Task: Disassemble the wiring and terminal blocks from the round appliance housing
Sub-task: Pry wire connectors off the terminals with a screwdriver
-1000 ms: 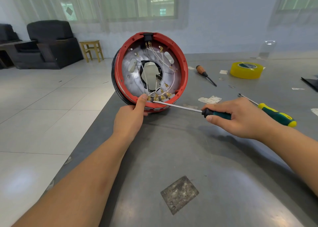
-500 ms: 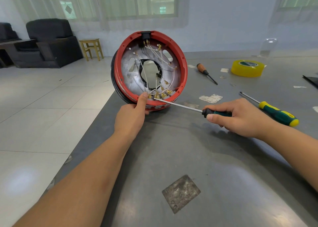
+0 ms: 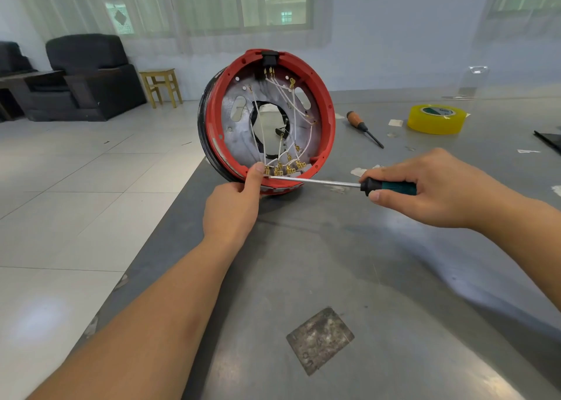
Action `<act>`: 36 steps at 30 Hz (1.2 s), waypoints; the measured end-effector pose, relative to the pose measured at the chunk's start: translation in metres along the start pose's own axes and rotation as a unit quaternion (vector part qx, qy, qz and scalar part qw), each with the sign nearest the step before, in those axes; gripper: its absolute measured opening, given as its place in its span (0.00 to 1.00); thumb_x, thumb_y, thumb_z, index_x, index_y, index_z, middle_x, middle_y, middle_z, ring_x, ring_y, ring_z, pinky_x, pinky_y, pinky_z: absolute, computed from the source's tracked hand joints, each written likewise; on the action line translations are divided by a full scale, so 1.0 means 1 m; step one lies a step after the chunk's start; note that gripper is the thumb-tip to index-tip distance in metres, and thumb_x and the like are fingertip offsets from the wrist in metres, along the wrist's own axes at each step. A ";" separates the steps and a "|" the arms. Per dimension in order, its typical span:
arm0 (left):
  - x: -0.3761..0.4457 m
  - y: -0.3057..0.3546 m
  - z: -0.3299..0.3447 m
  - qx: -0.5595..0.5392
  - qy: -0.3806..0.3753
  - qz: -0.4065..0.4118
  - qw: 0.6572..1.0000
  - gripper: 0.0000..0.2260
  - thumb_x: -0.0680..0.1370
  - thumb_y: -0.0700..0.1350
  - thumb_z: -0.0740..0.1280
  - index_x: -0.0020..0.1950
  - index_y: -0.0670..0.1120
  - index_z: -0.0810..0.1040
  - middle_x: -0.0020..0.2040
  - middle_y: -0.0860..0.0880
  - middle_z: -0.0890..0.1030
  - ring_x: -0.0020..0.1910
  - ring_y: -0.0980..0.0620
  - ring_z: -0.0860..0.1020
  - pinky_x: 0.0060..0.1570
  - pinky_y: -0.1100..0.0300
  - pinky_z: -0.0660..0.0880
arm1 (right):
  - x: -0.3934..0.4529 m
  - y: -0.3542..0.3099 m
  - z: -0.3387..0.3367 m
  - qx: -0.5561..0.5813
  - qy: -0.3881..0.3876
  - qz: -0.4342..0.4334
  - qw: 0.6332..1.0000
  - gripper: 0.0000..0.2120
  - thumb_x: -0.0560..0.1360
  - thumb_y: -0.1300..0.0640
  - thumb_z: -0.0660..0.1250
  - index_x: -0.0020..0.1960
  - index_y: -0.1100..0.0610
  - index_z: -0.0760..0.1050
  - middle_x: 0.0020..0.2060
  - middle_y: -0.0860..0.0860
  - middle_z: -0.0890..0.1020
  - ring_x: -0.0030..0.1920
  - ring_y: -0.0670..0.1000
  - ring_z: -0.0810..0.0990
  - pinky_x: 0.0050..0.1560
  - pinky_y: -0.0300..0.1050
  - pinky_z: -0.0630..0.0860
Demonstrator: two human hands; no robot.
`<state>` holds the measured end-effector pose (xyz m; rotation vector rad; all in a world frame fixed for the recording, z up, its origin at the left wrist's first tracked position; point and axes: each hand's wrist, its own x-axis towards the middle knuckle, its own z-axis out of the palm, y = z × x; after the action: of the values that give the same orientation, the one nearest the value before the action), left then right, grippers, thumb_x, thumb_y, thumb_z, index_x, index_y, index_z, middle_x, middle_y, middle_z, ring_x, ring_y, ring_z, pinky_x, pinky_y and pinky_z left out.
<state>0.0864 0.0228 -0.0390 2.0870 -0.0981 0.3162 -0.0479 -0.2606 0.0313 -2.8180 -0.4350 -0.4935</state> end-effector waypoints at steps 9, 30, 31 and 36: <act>-0.003 0.003 -0.001 -0.011 0.015 -0.001 1.000 0.33 0.80 0.72 0.58 0.26 0.47 0.69 0.20 0.54 0.72 0.29 0.52 0.72 0.32 0.56 0.64 | 0.002 -0.002 -0.008 -0.002 -0.015 0.017 1.000 0.14 0.77 0.36 0.58 0.62 0.28 0.69 0.32 0.43 0.81 0.33 0.44 0.77 0.28 0.47 0.73; -0.009 0.007 -0.003 -0.017 0.022 0.006 1.000 0.31 0.80 0.70 0.61 0.26 0.49 0.67 0.21 0.54 0.69 0.28 0.52 0.71 0.32 0.57 0.65 | 0.004 0.003 -0.002 0.002 -0.018 0.009 1.000 0.13 0.77 0.35 0.58 0.61 0.27 0.66 0.36 0.46 0.84 0.35 0.45 0.78 0.35 0.43 0.74; -0.009 0.007 -0.003 -0.018 0.022 0.006 1.000 0.31 0.80 0.69 0.61 0.26 0.49 0.67 0.20 0.54 0.69 0.27 0.53 0.70 0.32 0.57 0.64 | 0.003 0.003 0.000 0.003 -0.017 0.011 1.000 0.14 0.77 0.36 0.58 0.62 0.28 0.67 0.38 0.47 0.85 0.35 0.45 0.78 0.35 0.43 0.73; -0.007 0.005 -0.005 -0.027 0.026 0.000 0.999 0.32 0.80 0.69 0.61 0.26 0.47 0.70 0.24 0.52 0.73 0.30 0.50 0.74 0.32 0.56 0.66 | 0.002 0.003 0.011 -0.008 0.000 0.020 1.000 0.19 0.77 0.36 0.59 0.62 0.40 0.78 0.46 0.48 0.87 0.37 0.40 0.78 0.34 0.38 0.73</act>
<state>0.0774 0.0239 -0.0346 2.0244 -0.0749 0.3651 -0.0422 -0.2599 0.0215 -2.8366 -0.3742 -0.4922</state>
